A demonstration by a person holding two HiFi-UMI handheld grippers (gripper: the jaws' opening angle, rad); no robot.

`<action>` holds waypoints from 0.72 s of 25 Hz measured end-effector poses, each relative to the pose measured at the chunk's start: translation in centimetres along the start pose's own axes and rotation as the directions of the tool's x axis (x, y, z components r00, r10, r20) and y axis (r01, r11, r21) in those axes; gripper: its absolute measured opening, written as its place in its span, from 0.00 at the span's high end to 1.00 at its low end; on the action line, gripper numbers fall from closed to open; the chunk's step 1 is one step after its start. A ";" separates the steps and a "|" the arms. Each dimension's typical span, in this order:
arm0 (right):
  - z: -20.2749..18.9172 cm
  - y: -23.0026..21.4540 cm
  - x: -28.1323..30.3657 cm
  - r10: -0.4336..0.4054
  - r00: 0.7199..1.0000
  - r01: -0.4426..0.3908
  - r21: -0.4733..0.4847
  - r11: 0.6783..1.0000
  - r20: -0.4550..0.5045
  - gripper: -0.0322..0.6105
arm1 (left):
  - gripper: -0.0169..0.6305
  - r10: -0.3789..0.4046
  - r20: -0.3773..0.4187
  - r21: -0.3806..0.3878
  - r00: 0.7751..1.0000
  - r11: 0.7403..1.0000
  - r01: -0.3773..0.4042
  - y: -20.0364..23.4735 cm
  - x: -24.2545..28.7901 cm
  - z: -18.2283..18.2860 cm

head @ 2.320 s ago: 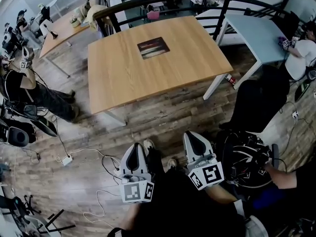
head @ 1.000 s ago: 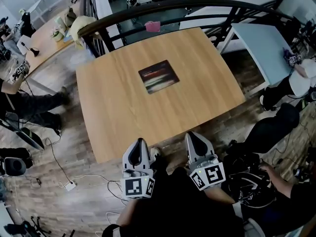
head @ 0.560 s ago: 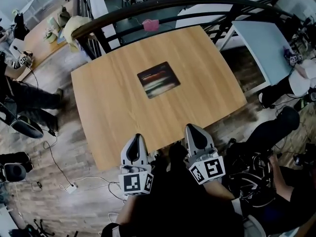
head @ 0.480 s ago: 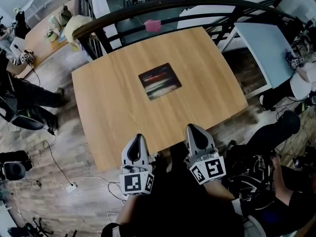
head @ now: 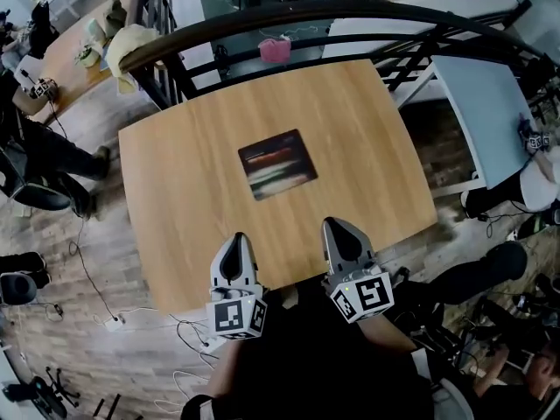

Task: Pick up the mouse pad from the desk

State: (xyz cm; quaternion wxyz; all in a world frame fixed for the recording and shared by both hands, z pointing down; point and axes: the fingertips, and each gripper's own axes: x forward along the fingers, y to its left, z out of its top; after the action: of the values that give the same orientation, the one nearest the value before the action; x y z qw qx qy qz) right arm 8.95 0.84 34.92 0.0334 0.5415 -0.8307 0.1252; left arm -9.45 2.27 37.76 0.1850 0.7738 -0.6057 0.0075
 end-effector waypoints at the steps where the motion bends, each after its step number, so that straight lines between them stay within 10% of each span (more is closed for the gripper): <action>1: -0.1 -0.8 0.6 0.012 1.000 -0.012 -0.001 1.000 -0.008 0.90 | 0.93 0.014 -0.003 -0.002 1.000 1.000 -0.014 -0.2 0.9 -0.2; 18: -4.5 -8.5 13.2 0.150 0.974 -0.151 0.005 0.989 -0.171 0.89 | 0.93 0.106 -0.138 -0.019 0.985 0.994 -0.109 3.5 12.7 -3.4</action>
State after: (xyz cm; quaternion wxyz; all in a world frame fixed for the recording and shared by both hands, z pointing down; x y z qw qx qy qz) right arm 10.85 -13.09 43.29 0.0973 0.4642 -0.8638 0.1700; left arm -8.63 -9.32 44.88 0.2355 0.7351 -0.6326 0.0625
